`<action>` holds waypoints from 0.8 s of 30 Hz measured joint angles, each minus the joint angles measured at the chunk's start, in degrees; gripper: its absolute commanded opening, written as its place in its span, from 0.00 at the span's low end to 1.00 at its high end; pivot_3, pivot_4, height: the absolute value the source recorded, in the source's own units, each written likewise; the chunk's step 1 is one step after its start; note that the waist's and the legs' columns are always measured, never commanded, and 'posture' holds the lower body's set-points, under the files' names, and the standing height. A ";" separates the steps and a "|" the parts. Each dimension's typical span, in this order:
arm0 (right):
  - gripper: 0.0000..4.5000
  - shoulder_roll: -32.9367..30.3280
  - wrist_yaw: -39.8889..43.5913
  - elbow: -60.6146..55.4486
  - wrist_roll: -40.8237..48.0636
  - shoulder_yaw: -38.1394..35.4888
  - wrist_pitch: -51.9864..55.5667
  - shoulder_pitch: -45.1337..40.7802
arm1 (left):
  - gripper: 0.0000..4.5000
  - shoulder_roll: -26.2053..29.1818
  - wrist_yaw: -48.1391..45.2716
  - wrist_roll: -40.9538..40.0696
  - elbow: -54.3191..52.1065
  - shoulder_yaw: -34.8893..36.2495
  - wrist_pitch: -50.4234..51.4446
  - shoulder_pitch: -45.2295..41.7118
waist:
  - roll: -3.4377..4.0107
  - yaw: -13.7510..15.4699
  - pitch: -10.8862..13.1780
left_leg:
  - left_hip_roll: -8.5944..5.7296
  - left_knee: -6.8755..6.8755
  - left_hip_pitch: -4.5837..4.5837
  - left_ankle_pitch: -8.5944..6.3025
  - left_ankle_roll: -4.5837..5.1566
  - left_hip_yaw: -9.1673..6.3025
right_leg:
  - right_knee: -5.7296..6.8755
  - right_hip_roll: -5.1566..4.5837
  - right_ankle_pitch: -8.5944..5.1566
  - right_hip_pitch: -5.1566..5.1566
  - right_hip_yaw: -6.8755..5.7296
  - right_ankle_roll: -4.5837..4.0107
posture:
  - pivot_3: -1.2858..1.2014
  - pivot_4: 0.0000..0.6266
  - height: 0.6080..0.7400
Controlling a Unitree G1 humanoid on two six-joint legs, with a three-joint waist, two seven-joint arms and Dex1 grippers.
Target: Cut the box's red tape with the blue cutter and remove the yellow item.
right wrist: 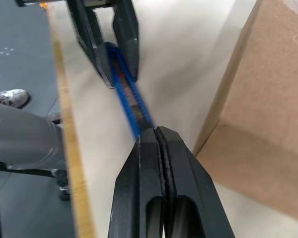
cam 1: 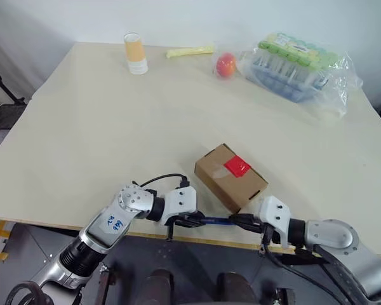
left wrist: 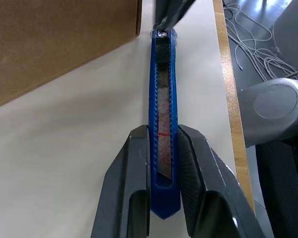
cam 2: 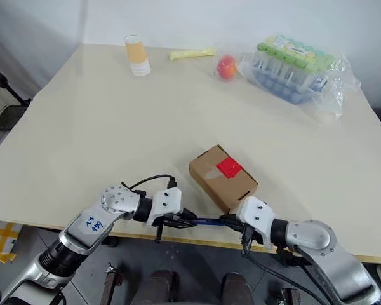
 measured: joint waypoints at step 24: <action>0.01 -0.70 5.39 7.13 -3.22 -1.93 -9.53 1.14 | 0.10 1.33 0.05 2.12 -0.01 -0.73 -3.25 -0.37 | 0.00 -0.23 0.00 | 0.03 0.02 0.25 0.00 0.00 0.02 | -0.03 0.02 0.00 0.25 -0.01 0.00 | 0.52 0.24 1.00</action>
